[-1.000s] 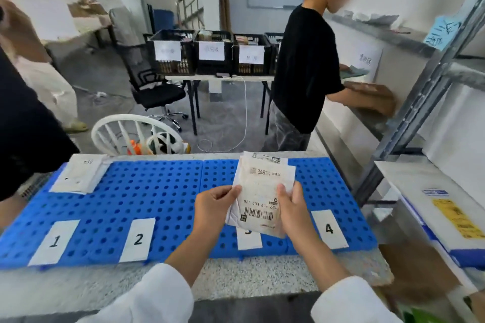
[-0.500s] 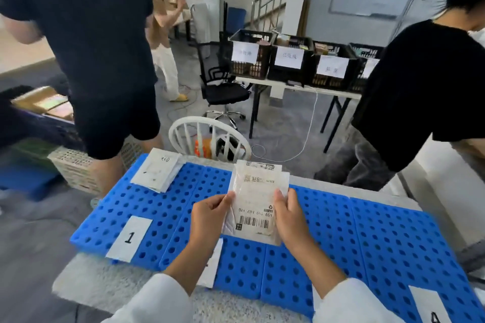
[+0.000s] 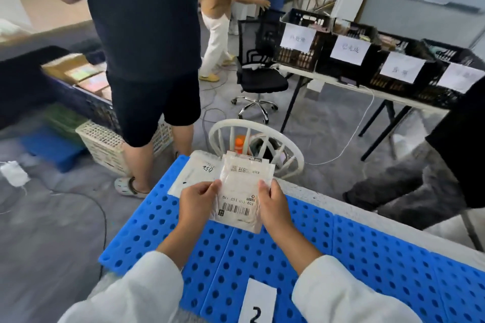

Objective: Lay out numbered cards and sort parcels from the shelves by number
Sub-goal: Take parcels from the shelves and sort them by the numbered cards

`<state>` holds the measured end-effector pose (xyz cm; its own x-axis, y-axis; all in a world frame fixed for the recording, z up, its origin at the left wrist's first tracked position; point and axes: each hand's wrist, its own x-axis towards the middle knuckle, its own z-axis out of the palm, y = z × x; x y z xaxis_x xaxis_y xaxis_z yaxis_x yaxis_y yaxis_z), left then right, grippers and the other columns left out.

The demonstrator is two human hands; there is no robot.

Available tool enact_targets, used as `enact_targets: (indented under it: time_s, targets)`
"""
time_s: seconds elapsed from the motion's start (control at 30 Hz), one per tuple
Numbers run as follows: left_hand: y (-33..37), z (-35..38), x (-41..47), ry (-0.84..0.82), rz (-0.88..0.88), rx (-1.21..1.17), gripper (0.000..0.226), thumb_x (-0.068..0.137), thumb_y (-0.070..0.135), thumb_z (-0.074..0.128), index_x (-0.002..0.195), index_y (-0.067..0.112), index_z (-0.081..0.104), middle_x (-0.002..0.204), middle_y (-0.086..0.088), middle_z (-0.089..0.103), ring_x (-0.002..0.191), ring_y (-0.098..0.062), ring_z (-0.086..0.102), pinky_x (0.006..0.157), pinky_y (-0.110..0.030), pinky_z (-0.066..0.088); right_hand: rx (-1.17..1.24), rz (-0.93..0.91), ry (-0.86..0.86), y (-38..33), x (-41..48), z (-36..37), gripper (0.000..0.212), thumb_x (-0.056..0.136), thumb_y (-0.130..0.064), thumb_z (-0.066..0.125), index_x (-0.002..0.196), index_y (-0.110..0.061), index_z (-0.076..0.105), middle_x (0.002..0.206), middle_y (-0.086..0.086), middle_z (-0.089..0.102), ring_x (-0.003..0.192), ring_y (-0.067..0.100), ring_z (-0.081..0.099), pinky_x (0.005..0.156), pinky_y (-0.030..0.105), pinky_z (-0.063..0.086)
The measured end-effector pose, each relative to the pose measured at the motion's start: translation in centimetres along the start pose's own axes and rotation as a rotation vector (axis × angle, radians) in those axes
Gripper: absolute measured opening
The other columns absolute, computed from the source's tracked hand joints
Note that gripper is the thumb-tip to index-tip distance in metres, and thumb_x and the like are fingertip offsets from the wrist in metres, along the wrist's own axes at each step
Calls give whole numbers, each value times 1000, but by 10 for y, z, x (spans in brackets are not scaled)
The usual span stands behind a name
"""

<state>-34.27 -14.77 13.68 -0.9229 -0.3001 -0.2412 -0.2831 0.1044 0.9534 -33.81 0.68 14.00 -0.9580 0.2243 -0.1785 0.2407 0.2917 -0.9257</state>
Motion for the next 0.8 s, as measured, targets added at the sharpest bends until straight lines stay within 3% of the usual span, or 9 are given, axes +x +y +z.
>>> enact_targets:
  time_s: [0.07,0.17,0.27,0.37,0.5,0.67,0.73,0.8]
  targets:
    - [-9,-8,27,13,-10,53,21,94,23,61,82,11,73,66,1,64,52,1,54,44,-10,41,-8,43,-26,2,20,19,33,101,-37,42,87,-10,56,94,6,61,81,15,59,65,27,45]
    - [-28,-21,69,32,-25,208,24,94,29,60,90,11,75,69,3,65,67,-10,57,58,-24,41,23,93,-42,5,43,49,46,98,-40,49,73,-2,53,71,8,53,63,14,49,60,29,36]
    - [-48,-31,104,26,-59,284,30,94,30,59,83,5,72,76,-13,68,68,-17,55,61,-29,41,8,129,-47,12,58,77,50,98,-37,51,56,-15,34,49,-6,30,45,7,29,48,24,23]
    - [-66,-38,135,28,-66,367,39,94,32,58,78,-2,66,77,-20,66,63,-19,51,60,-33,40,-48,151,-55,19,79,105,51,99,-36,48,54,-18,32,47,-10,29,42,5,29,42,18,21]
    - [-81,-42,168,38,-58,477,39,96,28,55,66,4,59,60,-6,55,55,-13,45,51,-22,33,-111,184,-93,33,111,137,43,100,-37,44,62,-18,37,55,-7,36,50,8,35,47,23,24]
    - [-91,-42,201,30,-33,538,37,96,30,55,76,0,62,73,-10,63,64,-17,49,51,-20,35,-232,193,-91,50,133,162,34,99,-36,47,72,-16,42,65,-4,44,57,12,42,52,28,30]
    - [-95,-39,208,12,-28,561,35,96,32,55,77,4,63,74,-7,63,65,-16,53,52,-23,37,-243,187,-72,55,135,166,24,98,-34,49,88,-13,48,77,-2,54,70,18,55,56,29,38]
    - [-99,-36,211,-2,-33,603,33,97,33,54,73,10,61,72,-3,61,61,-12,51,50,-23,34,-254,207,-59,56,137,171,28,97,-33,52,112,-10,47,100,3,63,89,23,63,63,30,44]
